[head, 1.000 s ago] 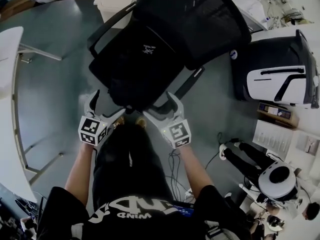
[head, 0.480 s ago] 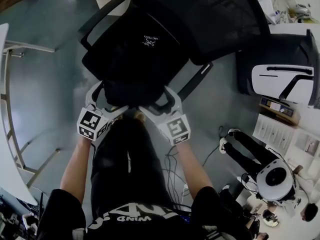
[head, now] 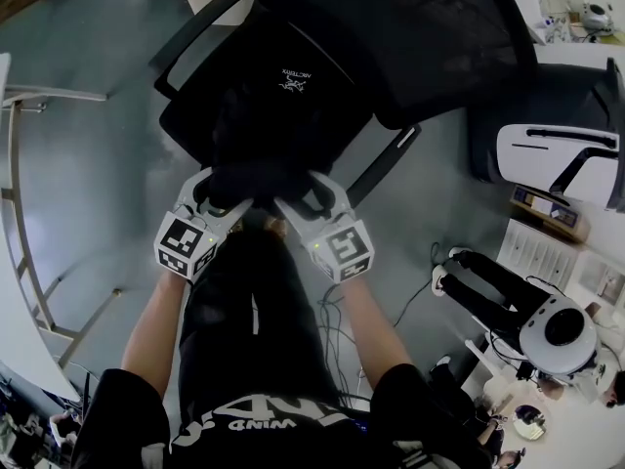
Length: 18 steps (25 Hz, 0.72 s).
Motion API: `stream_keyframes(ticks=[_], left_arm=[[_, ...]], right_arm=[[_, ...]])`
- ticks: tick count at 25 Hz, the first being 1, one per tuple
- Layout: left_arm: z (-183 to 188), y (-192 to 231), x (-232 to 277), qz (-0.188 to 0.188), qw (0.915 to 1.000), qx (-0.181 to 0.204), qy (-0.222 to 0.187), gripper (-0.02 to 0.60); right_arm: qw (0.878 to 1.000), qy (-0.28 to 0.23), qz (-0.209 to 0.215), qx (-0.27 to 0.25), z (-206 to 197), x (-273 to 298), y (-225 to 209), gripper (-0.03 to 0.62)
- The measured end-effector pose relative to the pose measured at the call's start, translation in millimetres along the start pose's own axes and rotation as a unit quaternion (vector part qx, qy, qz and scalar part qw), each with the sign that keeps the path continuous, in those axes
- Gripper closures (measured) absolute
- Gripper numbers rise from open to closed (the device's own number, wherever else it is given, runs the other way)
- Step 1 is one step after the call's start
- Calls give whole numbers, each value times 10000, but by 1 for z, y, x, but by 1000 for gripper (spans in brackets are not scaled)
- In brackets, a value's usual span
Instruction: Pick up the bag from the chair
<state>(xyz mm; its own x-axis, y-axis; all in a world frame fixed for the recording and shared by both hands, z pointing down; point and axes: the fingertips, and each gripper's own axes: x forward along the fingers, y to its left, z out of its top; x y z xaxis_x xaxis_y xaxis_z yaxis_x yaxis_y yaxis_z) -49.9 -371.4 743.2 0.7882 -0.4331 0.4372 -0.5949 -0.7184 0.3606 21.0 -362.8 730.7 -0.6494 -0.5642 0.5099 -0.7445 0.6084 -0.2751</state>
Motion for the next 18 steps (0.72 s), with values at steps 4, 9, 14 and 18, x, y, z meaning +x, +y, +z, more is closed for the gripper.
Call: stream_keyframes(ticks=[4,9,14,18], left_arm=[[22,-6,2,-86,10000,-20,-16,360],[65,-17,3,-155,9997,-92,-179,458],[109,-33,5,-290,9993,-165,-161,495],[142,-49,-3,-286,9994,-102,-187,508]], right_arm=[[9998,-127,3,129,13,-4,-5,385],[9992,-187,-194,285,38,-19,-18,454],[9973,-362,-475,432,67,-46,-30,538],[9960,-540,-508,494,94,-64,-30,556]])
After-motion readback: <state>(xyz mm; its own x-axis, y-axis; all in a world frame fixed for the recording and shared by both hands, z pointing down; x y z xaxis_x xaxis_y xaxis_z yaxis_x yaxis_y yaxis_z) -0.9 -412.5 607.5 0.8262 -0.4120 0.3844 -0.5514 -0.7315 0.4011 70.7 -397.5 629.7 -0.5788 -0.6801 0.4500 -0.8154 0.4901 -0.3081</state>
